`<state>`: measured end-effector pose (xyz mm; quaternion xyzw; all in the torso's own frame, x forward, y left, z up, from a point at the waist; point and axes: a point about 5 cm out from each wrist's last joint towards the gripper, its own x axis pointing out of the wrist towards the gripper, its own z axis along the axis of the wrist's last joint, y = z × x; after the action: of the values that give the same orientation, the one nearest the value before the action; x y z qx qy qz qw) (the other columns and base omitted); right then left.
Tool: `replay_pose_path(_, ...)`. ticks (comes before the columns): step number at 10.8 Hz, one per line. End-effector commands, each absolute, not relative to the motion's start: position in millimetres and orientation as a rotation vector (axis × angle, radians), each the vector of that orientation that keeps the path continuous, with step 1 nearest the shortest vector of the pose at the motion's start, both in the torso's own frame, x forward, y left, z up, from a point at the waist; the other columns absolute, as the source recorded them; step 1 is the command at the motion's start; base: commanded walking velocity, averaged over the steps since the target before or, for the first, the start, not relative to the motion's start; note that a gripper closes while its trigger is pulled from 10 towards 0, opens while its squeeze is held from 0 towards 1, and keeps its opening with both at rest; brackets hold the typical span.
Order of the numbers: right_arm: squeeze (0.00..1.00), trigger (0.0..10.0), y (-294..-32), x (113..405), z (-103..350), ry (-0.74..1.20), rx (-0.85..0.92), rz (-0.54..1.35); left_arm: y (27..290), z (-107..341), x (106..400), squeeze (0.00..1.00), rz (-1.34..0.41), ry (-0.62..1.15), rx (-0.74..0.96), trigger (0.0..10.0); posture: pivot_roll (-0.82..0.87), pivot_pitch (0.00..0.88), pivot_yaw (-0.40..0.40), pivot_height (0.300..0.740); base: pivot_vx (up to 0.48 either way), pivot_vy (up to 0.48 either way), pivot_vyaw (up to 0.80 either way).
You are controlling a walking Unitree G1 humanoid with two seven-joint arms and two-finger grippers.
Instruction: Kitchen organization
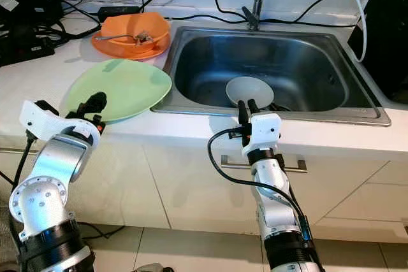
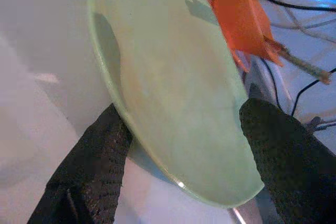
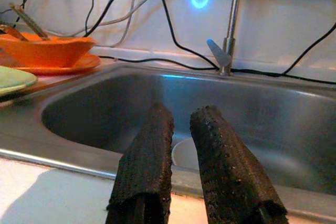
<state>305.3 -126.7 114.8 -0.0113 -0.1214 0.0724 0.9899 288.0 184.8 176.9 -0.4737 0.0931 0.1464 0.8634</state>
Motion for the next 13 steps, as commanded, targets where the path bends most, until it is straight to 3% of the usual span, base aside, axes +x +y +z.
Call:
replay_pose_path(1, 0.0, 10.0, -126.8, 308.1, 114.3, -0.23, -0.019, 0.145, 182.4, 172.8, 285.0, 0.0, 0.325, 0.23, -0.992, 10.0, 0.14, 0.0, 0.028, 0.74, 0.0, 0.0, 0.0)
replay_pose_path(7, 0.0, 10.0, -125.4, 308.2, 114.2, -0.228, -0.015, 0.152, 172.8, 166.1, 291.0, 0.0, 0.325, 0.286, -0.988, 10.0, 0.13, 0.0, 0.024, 0.74, 0.0, 0.0, 0.0)
replay_pose_path(11, 0.0, 10.0, -126.3, 307.6, 113.9, -0.226, -0.021, 0.155, 171.0, 174.4, 305.3, 0.0, 0.407, 0.187, -1.301, 10.0, 0.12, 0.0, 0.023, 0.74, 0.0, 0.0, 0.0)
replay_pose_path(13, 0.0, 10.0, -127.1, 307.5, 113.6, -0.224, -0.021, 0.155, 173.0, 170.3, 307.4, 0.0, 0.426, 0.195, -1.3, 10.0, 0.12, 0.0, 0.023, 0.74, 0.0, 0.0, 0.0)
